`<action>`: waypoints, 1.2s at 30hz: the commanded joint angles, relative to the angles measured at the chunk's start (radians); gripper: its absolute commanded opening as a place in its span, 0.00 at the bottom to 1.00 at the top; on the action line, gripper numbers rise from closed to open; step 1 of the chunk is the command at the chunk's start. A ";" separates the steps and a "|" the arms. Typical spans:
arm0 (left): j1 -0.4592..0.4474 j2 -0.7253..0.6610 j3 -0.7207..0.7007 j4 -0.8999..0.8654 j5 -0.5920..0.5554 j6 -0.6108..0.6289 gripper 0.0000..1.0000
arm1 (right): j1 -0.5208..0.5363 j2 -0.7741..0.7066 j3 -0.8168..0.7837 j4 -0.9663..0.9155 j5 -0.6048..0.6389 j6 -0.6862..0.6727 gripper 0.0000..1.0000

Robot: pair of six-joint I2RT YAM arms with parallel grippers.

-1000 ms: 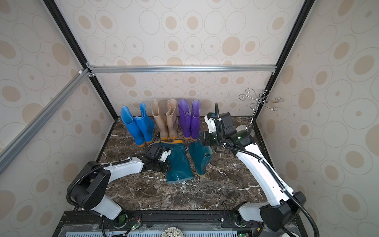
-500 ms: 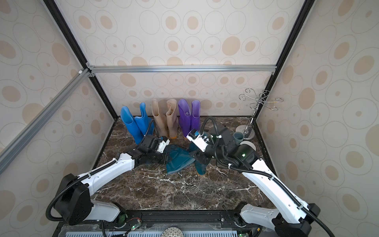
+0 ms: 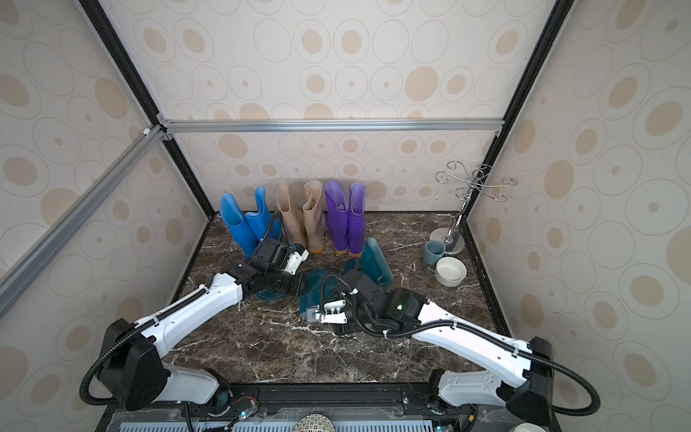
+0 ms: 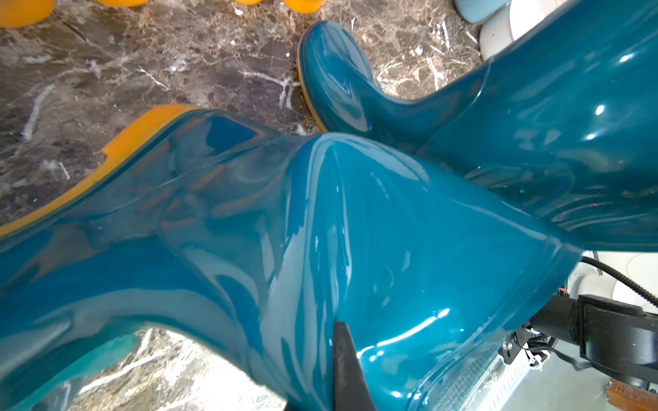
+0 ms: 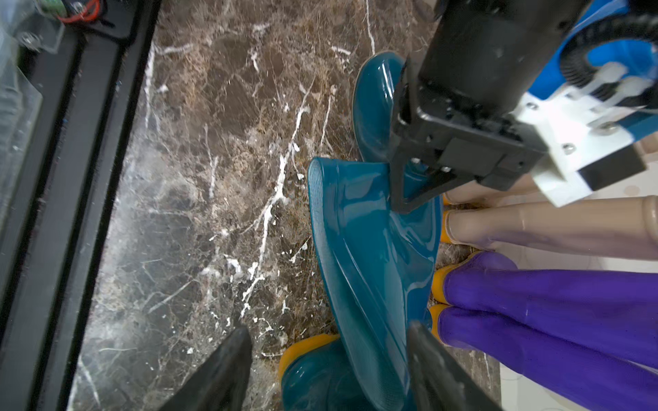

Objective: Match and arrange rain boots in pairs
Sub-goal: Adjust the rain boot at the center of the board.

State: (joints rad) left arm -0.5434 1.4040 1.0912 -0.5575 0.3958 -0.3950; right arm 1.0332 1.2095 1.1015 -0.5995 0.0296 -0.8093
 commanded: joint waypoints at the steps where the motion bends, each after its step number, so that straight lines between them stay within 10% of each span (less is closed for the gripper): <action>1: 0.014 -0.045 0.073 0.012 0.009 0.050 0.01 | 0.006 0.043 -0.014 0.075 0.047 -0.105 0.74; 19: 0.024 -0.063 0.071 -0.002 0.027 0.057 0.00 | 0.007 0.252 0.011 0.191 0.269 -0.160 0.70; 25: 0.025 -0.062 0.092 -0.020 0.021 0.064 0.03 | 0.009 0.284 0.102 0.107 0.237 -0.109 0.12; 36: 0.076 -0.107 0.197 -0.071 -0.150 0.096 0.66 | 0.012 0.238 0.273 -0.115 0.050 0.099 0.00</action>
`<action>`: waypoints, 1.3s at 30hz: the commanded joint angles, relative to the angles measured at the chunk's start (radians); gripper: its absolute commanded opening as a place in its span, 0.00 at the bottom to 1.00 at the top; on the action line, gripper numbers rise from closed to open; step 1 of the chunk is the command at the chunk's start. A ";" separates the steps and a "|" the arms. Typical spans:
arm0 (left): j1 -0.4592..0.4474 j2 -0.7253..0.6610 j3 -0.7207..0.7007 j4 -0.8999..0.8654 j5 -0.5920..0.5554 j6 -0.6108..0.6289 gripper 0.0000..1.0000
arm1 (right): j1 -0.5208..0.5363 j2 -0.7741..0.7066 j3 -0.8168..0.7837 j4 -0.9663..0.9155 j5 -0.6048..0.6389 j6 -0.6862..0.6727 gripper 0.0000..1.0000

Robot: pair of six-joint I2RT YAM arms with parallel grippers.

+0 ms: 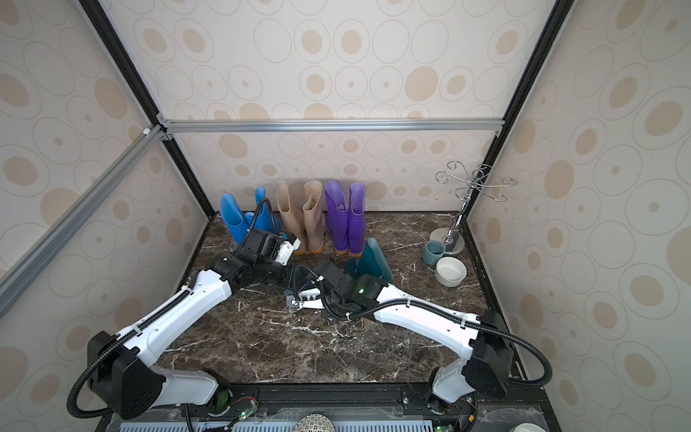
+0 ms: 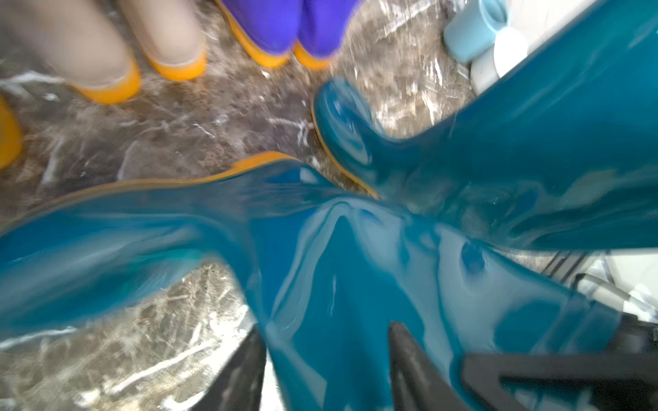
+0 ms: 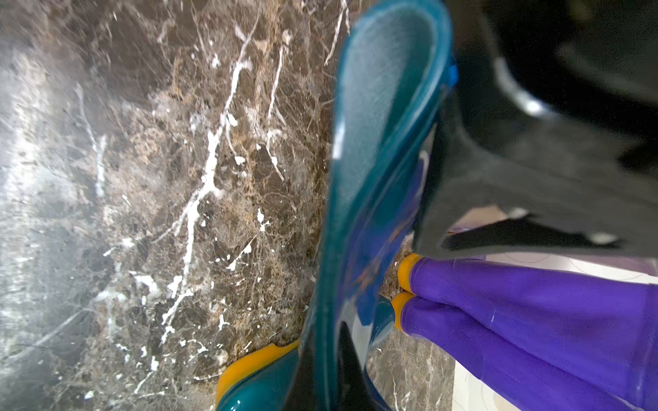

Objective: Match and arrange rain boots in pairs
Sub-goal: Adjust the rain boot at the center of the board.

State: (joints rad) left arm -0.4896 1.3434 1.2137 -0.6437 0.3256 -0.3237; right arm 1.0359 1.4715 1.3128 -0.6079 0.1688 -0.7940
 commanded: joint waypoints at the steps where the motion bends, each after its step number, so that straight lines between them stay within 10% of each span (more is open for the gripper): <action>1: 0.029 -0.062 0.084 0.024 -0.113 0.025 0.70 | 0.010 -0.017 0.087 -0.131 -0.099 0.112 0.00; 11: 0.052 -0.197 0.081 0.170 -0.353 -0.002 0.86 | 0.008 0.136 0.354 -0.377 -0.146 0.325 0.00; 25: 0.052 -0.256 0.018 0.228 -0.331 0.005 0.86 | -0.075 0.383 0.873 -0.802 -0.211 0.699 0.00; 39: 0.052 -0.252 -0.039 0.296 -0.254 -0.041 0.86 | -0.162 0.386 0.928 -0.846 -0.257 1.098 0.00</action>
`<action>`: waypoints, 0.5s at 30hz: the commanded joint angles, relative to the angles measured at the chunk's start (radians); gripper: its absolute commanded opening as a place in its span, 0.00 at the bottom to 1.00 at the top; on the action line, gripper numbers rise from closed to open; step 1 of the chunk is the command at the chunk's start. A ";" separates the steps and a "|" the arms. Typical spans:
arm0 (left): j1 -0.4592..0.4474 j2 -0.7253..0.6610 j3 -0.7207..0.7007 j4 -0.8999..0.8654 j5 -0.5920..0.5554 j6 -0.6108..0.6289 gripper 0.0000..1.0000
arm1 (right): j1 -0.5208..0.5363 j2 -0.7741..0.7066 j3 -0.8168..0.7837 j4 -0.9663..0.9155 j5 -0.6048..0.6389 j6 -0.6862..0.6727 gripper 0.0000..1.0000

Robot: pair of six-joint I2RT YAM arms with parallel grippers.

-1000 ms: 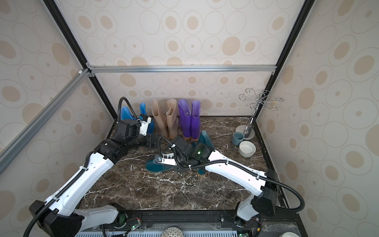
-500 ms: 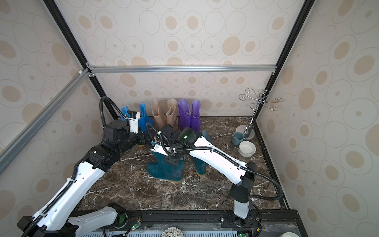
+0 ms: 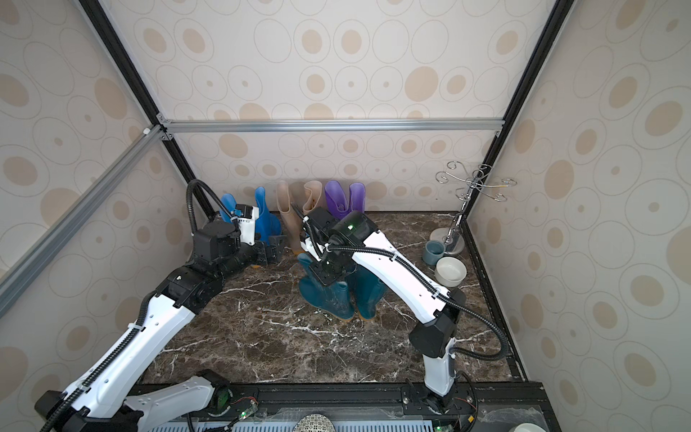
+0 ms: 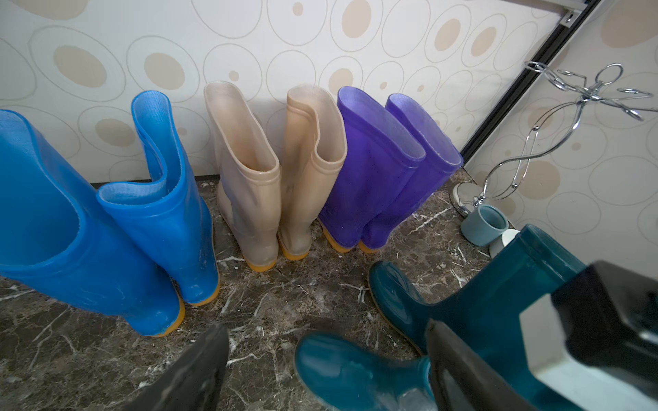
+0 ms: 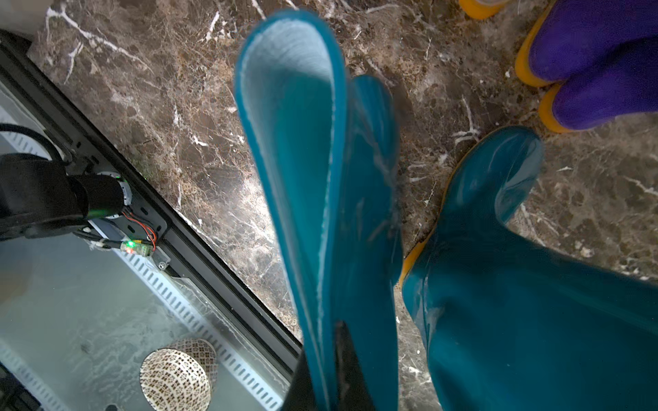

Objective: Match and arrange rain boots in pairs
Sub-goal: Adjust the rain boot at the center of the board.

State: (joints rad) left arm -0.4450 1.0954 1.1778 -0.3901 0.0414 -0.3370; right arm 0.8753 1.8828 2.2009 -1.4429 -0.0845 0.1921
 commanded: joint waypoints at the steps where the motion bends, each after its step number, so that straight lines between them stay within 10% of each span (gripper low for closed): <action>1: 0.006 -0.003 -0.007 0.049 0.038 -0.033 0.86 | -0.005 -0.022 0.040 -0.009 0.000 0.131 0.00; 15: -0.003 0.017 -0.055 0.073 0.152 -0.094 0.87 | -0.042 -0.042 -0.003 0.183 0.037 0.227 0.46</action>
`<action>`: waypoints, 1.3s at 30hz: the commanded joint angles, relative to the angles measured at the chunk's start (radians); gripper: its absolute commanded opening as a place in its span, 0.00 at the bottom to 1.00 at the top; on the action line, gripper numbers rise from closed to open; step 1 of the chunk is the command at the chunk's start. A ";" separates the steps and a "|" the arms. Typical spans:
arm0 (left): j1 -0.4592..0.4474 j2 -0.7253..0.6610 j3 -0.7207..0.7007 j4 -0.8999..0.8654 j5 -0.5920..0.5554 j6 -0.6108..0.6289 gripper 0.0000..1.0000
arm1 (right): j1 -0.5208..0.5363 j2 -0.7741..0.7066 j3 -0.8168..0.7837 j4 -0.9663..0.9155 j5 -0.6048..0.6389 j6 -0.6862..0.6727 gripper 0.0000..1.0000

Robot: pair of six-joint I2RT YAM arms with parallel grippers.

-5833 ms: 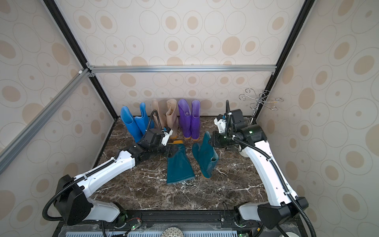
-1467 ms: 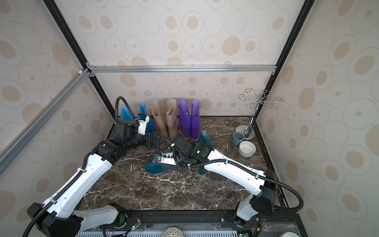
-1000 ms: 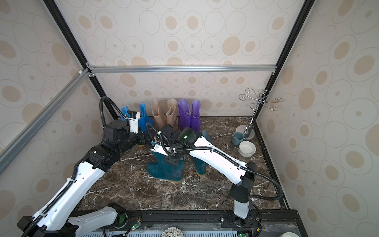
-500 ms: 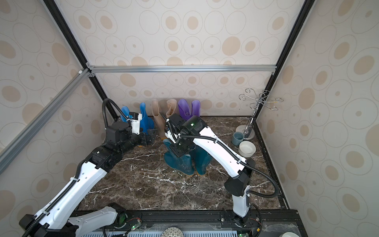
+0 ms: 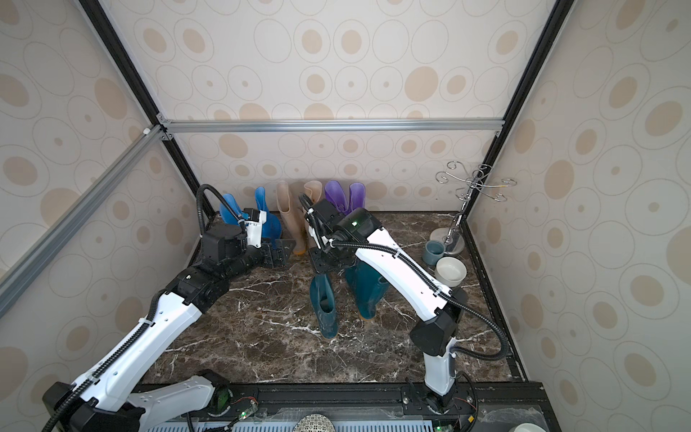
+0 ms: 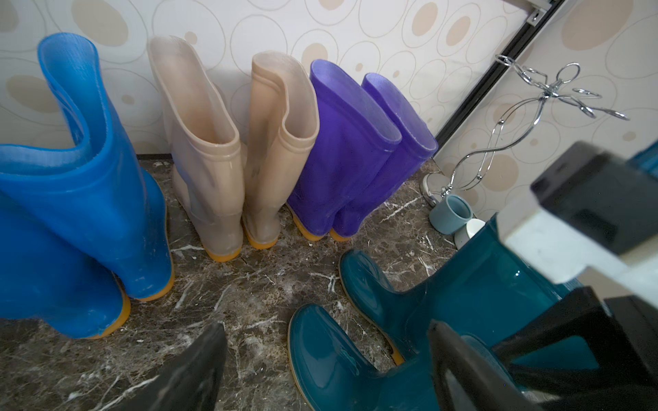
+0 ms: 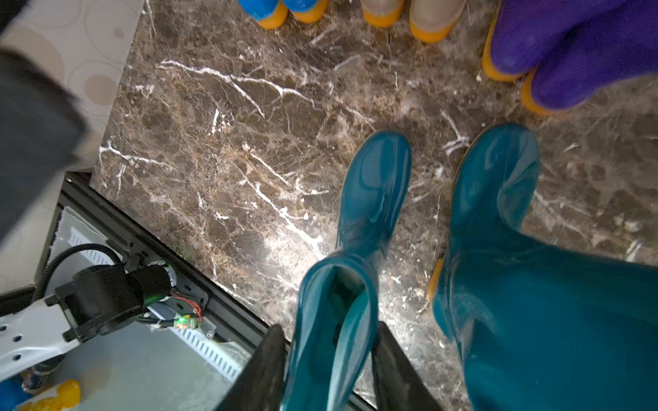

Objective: Match and arrange rain boots in pairs
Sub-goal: Adjust the rain boot at the center of the board, then pair a pair of rain boots at the center of the board.

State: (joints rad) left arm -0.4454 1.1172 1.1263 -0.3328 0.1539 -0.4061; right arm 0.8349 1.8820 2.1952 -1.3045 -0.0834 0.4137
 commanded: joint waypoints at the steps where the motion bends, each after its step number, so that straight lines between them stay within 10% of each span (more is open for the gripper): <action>1: -0.005 -0.006 -0.004 0.014 0.052 -0.022 0.86 | -0.002 -0.052 0.002 0.058 0.043 -0.002 0.48; 14: -0.139 0.023 0.038 -0.101 0.065 -0.040 0.86 | -0.084 -0.204 -0.008 0.037 0.271 -0.125 0.68; 24: -0.238 0.082 0.055 -0.120 0.054 -0.040 0.85 | -0.289 -0.372 -0.358 0.079 0.242 -0.139 0.74; 30: -0.245 0.145 0.085 -0.138 0.028 -0.042 0.63 | -0.319 -0.351 -0.489 0.135 0.185 -0.151 0.74; 34: -0.244 0.171 0.103 -0.128 0.030 -0.040 0.31 | -0.319 -0.305 -0.496 0.131 0.139 -0.146 0.53; 39: -0.244 0.201 0.137 -0.090 0.005 -0.023 0.02 | -0.317 -0.291 -0.495 0.181 -0.029 -0.099 0.04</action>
State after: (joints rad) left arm -0.6861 1.3041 1.2045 -0.4534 0.1890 -0.4446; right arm 0.5152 1.5932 1.7042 -1.1538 0.0029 0.2817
